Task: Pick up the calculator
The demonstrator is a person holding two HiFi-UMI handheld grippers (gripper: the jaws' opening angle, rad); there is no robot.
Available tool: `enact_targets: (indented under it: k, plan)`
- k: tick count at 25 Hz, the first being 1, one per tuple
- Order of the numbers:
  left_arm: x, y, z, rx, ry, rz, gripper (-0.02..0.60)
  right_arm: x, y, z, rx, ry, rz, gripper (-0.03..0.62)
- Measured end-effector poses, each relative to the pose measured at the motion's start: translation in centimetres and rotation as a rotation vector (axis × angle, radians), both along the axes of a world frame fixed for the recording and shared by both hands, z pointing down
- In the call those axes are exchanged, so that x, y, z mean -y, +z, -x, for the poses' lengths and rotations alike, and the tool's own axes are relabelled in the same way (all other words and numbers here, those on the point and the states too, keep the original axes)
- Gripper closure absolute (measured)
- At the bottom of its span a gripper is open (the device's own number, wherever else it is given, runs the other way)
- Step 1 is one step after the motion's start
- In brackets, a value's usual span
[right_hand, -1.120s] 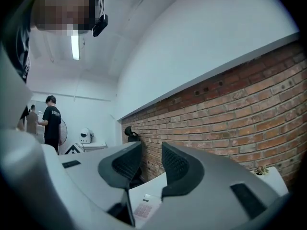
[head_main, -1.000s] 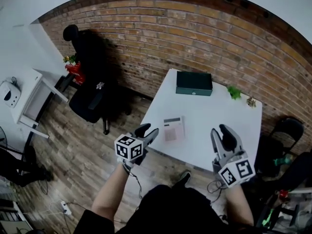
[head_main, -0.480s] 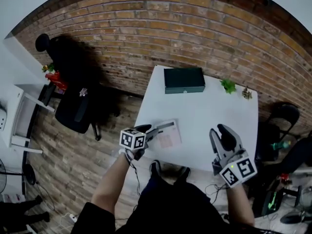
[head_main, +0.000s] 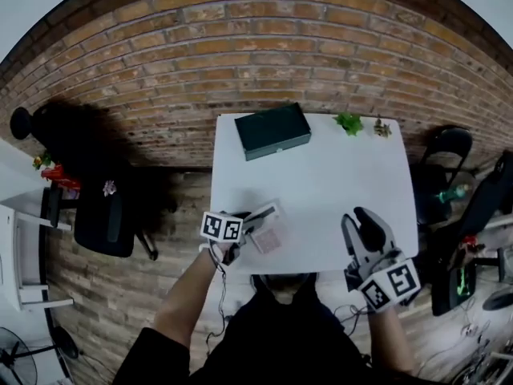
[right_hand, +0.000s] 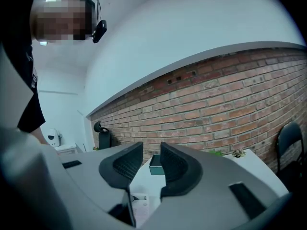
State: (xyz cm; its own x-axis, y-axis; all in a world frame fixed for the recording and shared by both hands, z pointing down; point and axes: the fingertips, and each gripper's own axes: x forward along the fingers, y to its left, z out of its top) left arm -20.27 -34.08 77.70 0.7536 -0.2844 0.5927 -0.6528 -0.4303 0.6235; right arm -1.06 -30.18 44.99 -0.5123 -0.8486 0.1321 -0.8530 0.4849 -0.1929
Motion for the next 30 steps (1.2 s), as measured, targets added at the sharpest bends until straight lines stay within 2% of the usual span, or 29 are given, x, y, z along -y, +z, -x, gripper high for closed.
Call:
enact_targets:
  k: [2, 7, 11, 15, 20, 25, 30]
  plan:
    - [0.0, 0.1, -0.8, -0.021, 0.017, 0.023, 0.39, -0.2, 0.2, -0.4, 0.015, 0.024, -0.001, 0.477]
    - [-0.9, 0.1, -1.5, -0.039, 0.023, 0.077, 0.469, -0.4, 0.4, -1.3, 0.04, 0.04, 0.005, 0.492]
    - [-1.6, -0.9, -2.0, -0.069, -0.007, 0.096, 0.498, -0.3, 0.1, -2.2, 0.042, 0.025, 0.004, 0.505]
    - [-1.9, -2.8, -2.7, -0.148, -0.087, 0.114, 0.523, 0.3, 0.3, -3.0, 0.036, 0.007, 0.013, 0.508]
    - [-2.1, -4.6, -3.3, -0.176, -0.174, 0.081, 0.526, 0.8, 0.6, -3.2, 0.032, -0.04, 0.017, 0.513]
    - [-1.4, -8.8, -4.0, -0.285, -0.285, 0.032, 0.526, 1.4, 0.9, -4.3, 0.032, -0.055, 0.023, 0.516]
    - [-0.3, -14.0, -5.4, -0.348, -0.315, -0.045, 0.526, 2.1, 1.0, -5.8, 0.024, -0.031, 0.029, 0.522]
